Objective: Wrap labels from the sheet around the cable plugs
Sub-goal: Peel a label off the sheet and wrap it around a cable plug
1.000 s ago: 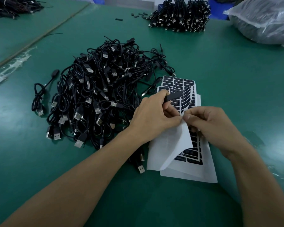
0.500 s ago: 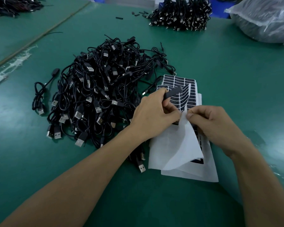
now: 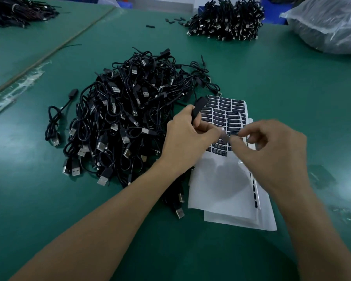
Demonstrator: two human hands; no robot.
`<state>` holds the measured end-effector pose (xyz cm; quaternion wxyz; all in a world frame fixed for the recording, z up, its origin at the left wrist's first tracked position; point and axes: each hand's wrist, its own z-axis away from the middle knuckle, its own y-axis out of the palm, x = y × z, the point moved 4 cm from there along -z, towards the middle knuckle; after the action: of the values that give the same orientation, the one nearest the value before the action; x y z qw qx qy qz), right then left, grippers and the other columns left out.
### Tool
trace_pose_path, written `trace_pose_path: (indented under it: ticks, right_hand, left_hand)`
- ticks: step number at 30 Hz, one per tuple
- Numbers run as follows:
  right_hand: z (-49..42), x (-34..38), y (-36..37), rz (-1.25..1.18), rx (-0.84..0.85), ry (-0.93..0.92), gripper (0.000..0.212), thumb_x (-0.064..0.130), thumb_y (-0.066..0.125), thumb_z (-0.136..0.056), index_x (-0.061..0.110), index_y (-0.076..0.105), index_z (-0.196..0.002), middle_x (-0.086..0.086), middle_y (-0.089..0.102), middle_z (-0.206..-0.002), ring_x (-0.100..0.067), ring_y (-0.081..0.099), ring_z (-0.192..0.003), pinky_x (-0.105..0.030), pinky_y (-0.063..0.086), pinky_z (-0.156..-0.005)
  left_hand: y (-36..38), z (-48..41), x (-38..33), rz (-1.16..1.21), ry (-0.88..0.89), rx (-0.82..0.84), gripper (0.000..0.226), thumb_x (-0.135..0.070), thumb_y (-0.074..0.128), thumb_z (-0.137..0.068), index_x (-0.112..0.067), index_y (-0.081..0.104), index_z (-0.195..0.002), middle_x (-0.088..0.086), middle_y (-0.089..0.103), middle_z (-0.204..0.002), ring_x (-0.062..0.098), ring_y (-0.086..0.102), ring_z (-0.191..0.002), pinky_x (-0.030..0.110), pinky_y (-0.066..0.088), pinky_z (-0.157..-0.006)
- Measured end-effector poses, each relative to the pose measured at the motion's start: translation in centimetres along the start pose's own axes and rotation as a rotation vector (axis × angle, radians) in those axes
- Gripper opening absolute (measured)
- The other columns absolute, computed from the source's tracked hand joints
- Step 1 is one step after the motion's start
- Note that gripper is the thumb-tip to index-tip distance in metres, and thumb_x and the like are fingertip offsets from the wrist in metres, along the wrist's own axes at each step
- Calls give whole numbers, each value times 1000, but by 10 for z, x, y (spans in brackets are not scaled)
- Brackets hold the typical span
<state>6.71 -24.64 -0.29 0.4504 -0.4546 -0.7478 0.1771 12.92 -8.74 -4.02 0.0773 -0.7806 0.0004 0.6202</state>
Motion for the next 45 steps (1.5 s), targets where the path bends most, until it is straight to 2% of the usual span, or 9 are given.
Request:
trace_pose_path:
  ticks: [7,13,17,21,23,28,32,37,45]
  right_hand:
    - [4,6,18,81,11,-36,15,30,82,-79,16,77,-81,2,60,-64,-13,52,-57,-13,33,-58]
    - [5,11,25,123,1,-33,12,20,80,-82,9,78,-83,-4,64,-66,-22,56,-62,-27,21,-59]
    - [5,9,30,114,32,-11,10,17,74,-85,9,77,-81,-4,65,-68,-23,56,-64,-32,33,-61]
    - [5,5,25,2,11,54,13,12,73,-84,17,73,-72,5,59,-59,-14,51,-58,-8,35,-63]
    - [3,-4,25,-201,44,185,24,14,73,-85,28,69,-66,6,64,-60,-10,55,-58,-8,38,-57]
    - [1,-10,26,-651,125,397,34,10,71,-88,32,75,-63,15,54,-49,0,38,-43,-10,32,-43]
    - [2,-11,28,-687,148,412,29,11,72,-88,28,76,-66,16,55,-48,0,40,-42,-8,33,-44]
    - [2,-13,27,-641,105,389,25,15,76,-85,35,79,-70,3,74,-69,-4,60,-62,-12,49,-59]
    - [1,-14,24,-726,130,453,12,10,73,-87,16,75,-77,19,53,-44,2,48,-41,-5,34,-43]
  left_hand:
    - [-2,3,-5,-80,-10,-11,46,-17,79,-74,-20,33,-74,6,72,-69,36,68,-77,54,57,-78]
    - [-1,2,-4,-100,-13,-4,43,-23,78,-72,-21,35,-73,6,72,-70,34,68,-79,54,56,-77]
    - [-1,2,-2,-83,-5,-4,43,-23,77,-72,-21,35,-74,12,71,-72,37,67,-79,55,57,-77]
    - [0,3,-3,-62,4,18,41,-27,75,-70,-22,35,-75,1,75,-77,18,70,-72,48,59,-81]
    - [0,3,-3,-55,4,22,39,-21,74,-70,-21,35,-76,-4,77,-81,12,71,-75,45,59,-83]
    - [1,3,-3,-60,-7,66,42,-11,75,-74,-18,34,-79,-6,77,-80,23,73,-82,51,58,-84]
    - [0,4,-6,-81,-10,78,45,-11,76,-74,-19,32,-78,-4,76,-76,33,70,-81,55,56,-80]
    - [0,5,-9,-61,-22,81,42,-17,74,-71,-18,33,-77,1,75,-74,39,68,-84,57,55,-79]
    - [1,5,-6,-10,-48,100,41,-15,73,-70,-19,33,-77,8,74,-75,42,67,-85,60,55,-83]
